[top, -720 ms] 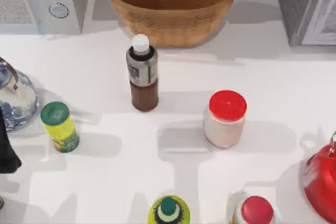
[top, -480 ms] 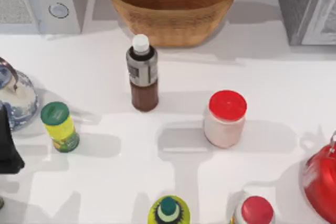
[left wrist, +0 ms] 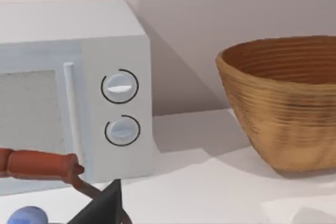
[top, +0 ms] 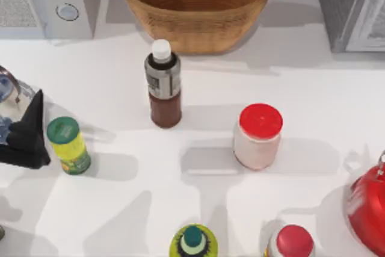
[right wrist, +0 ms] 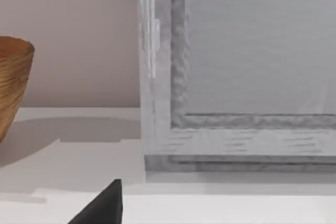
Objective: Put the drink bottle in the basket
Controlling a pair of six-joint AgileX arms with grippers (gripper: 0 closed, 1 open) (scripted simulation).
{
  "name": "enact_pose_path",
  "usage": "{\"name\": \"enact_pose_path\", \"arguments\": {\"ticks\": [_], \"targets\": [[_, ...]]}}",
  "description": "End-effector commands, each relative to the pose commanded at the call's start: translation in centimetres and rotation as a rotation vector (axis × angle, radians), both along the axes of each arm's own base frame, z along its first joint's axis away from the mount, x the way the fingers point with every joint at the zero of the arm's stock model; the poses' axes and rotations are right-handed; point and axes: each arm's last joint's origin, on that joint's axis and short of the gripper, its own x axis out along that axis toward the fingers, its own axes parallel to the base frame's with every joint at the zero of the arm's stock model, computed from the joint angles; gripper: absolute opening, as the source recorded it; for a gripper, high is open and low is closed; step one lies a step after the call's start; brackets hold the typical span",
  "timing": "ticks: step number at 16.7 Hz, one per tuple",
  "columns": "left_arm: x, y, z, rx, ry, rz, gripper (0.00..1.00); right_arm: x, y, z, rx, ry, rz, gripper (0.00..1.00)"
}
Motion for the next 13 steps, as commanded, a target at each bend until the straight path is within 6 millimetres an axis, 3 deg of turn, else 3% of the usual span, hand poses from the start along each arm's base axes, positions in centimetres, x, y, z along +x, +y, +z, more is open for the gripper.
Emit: {"name": "enact_pose_path", "arguments": {"ticks": [8, 13], "targets": [[6.1, -2.4, -0.1, 0.062, 0.039, -0.217, 1.0, 0.0, 0.0, 0.0, 0.0, 0.0, 0.0, 1.0], [10.2, -4.4, -4.3, 0.066, 0.16, -0.351, 1.0, 0.0, 0.0, 0.0, 0.0, 0.0, 0.0, 1.0]]}}
